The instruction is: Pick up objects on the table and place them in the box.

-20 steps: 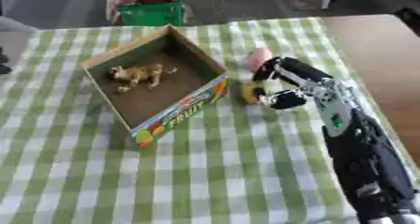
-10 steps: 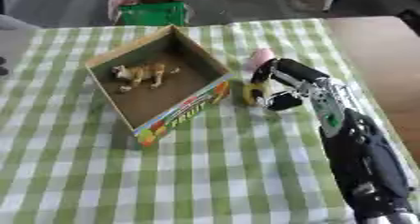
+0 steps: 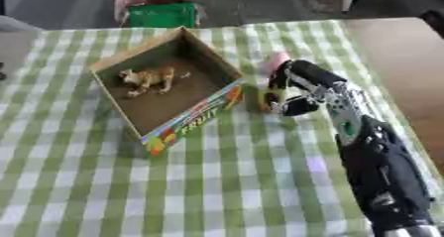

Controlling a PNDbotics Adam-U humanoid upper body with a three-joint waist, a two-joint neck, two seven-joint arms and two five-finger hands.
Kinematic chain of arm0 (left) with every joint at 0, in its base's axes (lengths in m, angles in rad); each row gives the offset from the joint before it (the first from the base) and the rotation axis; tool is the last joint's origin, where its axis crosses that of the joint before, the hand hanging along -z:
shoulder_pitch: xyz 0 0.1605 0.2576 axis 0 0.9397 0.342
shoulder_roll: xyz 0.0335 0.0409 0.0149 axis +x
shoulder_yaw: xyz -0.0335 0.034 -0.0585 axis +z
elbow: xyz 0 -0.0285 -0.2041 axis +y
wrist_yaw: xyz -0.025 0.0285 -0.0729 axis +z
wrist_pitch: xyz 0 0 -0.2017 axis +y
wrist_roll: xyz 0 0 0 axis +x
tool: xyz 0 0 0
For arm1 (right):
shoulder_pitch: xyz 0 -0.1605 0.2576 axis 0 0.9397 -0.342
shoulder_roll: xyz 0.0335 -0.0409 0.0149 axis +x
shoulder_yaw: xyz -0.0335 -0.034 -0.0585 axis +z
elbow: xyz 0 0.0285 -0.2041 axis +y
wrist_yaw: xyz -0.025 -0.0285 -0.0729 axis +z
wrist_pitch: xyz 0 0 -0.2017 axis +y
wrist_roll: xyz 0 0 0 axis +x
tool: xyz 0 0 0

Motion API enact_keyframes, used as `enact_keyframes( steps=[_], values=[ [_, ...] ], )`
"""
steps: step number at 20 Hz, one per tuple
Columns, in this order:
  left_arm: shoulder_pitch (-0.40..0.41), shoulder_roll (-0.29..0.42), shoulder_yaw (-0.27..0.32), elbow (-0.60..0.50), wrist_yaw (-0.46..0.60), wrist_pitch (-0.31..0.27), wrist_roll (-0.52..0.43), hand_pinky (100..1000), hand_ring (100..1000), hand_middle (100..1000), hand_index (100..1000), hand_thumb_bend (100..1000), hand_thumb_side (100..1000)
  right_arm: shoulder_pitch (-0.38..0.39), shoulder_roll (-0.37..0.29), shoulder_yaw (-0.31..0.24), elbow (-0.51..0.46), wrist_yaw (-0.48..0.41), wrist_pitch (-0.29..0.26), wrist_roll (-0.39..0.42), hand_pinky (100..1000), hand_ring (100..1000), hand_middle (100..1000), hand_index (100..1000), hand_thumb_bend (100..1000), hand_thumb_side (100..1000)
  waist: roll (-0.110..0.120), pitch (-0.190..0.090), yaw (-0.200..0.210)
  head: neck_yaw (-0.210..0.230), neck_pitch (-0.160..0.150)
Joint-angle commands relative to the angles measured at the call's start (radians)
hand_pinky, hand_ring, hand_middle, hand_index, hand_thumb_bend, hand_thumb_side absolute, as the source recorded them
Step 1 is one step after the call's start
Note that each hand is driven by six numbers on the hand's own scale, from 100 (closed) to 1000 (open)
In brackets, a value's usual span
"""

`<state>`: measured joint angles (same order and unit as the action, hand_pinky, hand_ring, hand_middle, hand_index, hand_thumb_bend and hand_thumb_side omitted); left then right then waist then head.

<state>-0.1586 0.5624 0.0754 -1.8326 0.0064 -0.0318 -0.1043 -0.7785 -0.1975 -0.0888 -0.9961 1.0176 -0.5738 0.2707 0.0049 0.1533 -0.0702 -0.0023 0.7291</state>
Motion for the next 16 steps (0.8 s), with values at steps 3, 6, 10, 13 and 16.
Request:
enact_keyframes(
  steps=[3, 6, 10, 13, 16],
  values=[
    [0.0, 0.014, 0.018, -0.027, 0.01, -0.001, 0.006, 766, 657, 648, 783, 100, 804, -0.053, 0.012, -0.007, -0.086, -0.075, 0.007, -0.015, 540, 542, 283, 382, 100, 202, 0.002, -0.021, 0.008, -0.005, 0.002],
    [0.005, 0.007, 0.017, -0.028, 0.016, -0.001, 0.004, 768, 655, 646, 783, 100, 807, -0.099, 0.054, -0.003, -0.128, -0.114, 0.017, -0.007, 542, 542, 281, 382, 100, 198, 0.001, -0.024, 0.019, -0.008, 0.005],
    [0.004, 0.0, 0.015, -0.028, 0.023, 0.0, 0.0, 768, 654, 646, 782, 100, 810, -0.152, 0.122, 0.006, -0.166, -0.131, 0.039, 0.009, 540, 540, 278, 379, 100, 198, 0.001, -0.025, 0.035, -0.014, 0.006],
    [0.002, -0.004, 0.015, -0.029, 0.026, 0.0, -0.001, 767, 653, 645, 782, 100, 810, -0.178, 0.164, 0.017, -0.17, -0.119, 0.042, 0.019, 541, 540, 277, 379, 100, 198, 0.001, -0.024, 0.04, -0.019, 0.005],
    [0.0, -0.006, 0.014, -0.029, 0.029, 0.001, -0.003, 767, 653, 645, 782, 100, 812, -0.191, 0.199, 0.035, -0.155, -0.101, 0.028, 0.031, 541, 540, 277, 379, 100, 198, 0.002, -0.02, 0.047, -0.02, 0.004]
  ],
)
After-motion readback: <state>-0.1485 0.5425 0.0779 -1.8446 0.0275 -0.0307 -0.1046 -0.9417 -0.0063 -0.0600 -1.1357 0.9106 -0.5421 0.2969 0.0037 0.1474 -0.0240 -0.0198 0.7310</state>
